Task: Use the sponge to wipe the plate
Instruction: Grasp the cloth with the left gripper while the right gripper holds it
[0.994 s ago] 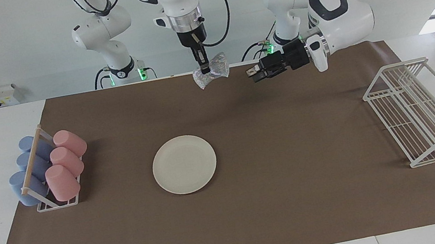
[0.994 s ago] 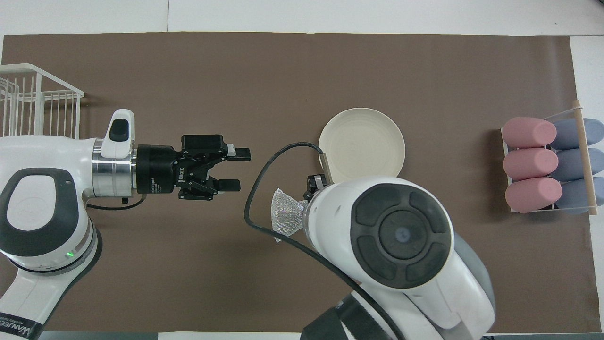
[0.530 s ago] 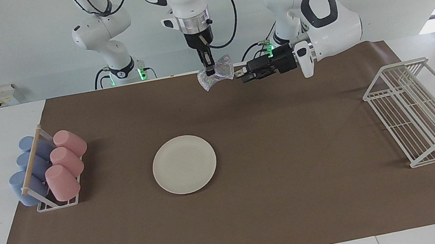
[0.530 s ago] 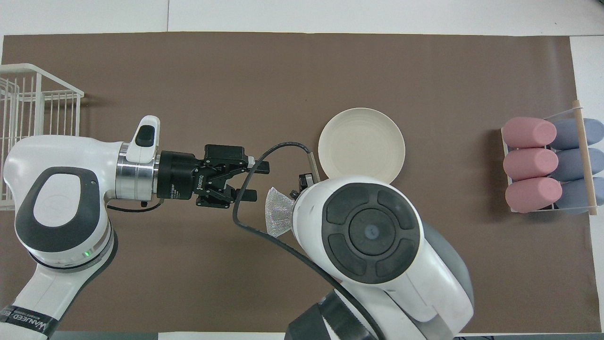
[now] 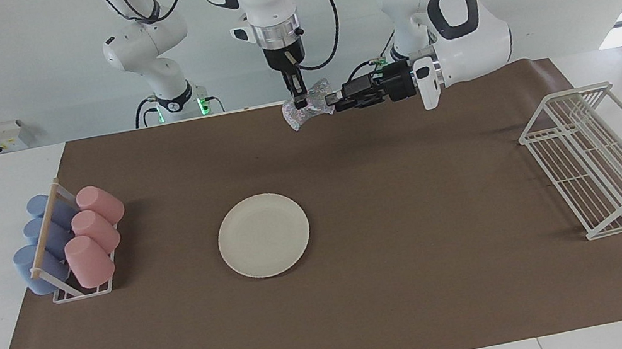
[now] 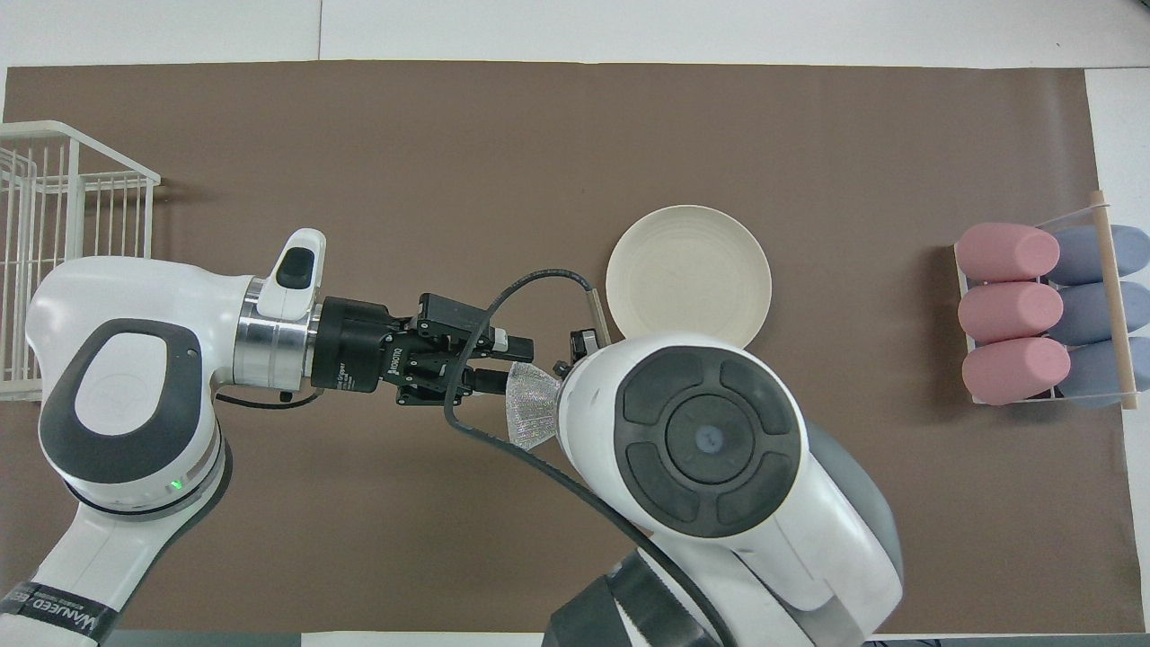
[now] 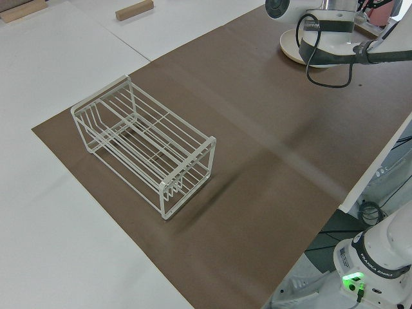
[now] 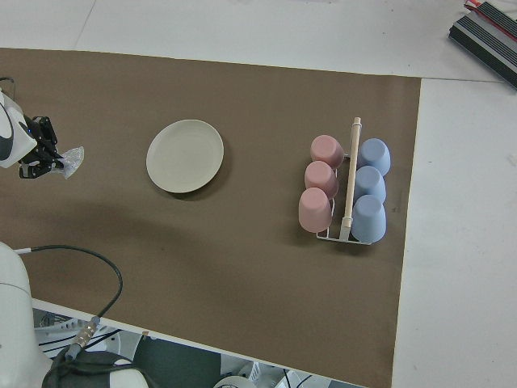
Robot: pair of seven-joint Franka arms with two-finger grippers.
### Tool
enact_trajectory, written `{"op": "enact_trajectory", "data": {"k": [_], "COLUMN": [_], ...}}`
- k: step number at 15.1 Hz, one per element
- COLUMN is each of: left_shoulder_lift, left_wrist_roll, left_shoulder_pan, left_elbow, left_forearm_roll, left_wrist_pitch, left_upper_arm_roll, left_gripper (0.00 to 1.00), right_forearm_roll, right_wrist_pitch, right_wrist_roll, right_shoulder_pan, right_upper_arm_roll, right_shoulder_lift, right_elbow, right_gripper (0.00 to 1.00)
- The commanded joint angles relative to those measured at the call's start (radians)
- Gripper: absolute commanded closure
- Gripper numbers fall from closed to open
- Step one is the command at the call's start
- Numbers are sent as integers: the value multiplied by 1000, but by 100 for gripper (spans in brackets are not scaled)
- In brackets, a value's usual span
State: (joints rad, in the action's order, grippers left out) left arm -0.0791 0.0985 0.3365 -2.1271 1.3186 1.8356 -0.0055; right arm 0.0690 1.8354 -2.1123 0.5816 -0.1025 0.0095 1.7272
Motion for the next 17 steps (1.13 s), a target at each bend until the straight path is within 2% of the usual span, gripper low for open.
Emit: {"op": "enact_trajectory", "data": {"k": [1,4,11,12,13,14,17], "left_shoulder_lift": [-1,-4,-7,-7,-8,-8,-8], "left_wrist_roll": [-10,-5,4,4,4,4,4], "left_shoulder_pan": [25,26,16,16,15,15,13], "left_elbow": [1,-2,-4,-4,-5,-4,-4], "left_forearm_roll": [16,14,5,4,-2,-18,-25], "left_wrist_pitch": [1,-7,-21,-21,-24,-27,-27], "left_upper_arm_roll": [12,12,16,16,16,16,18], "left_gripper": [63,100,100,100,100,100,100], "right_forearm_roll": [-28,-28,-25,-26,-26,-28,-28], "right_wrist_pitch": [1,-1,-1,-11,-16,-15,-24], "right_wrist_roll": [-28,-26,-18,-8,12,38,150], "right_shoulder_pan": [0,-2,-3,-6,-12,-20,-46], "right_upper_arm_roll": [-3,-2,-2,1,0,1,3], "right_shoulder_lift": [12,12,7,0,-9,-19,-60], "right_elbow": [-18,-18,-14,-9,-3,12,51], "right_gripper": [100,100,100,95,60,1,0]}}
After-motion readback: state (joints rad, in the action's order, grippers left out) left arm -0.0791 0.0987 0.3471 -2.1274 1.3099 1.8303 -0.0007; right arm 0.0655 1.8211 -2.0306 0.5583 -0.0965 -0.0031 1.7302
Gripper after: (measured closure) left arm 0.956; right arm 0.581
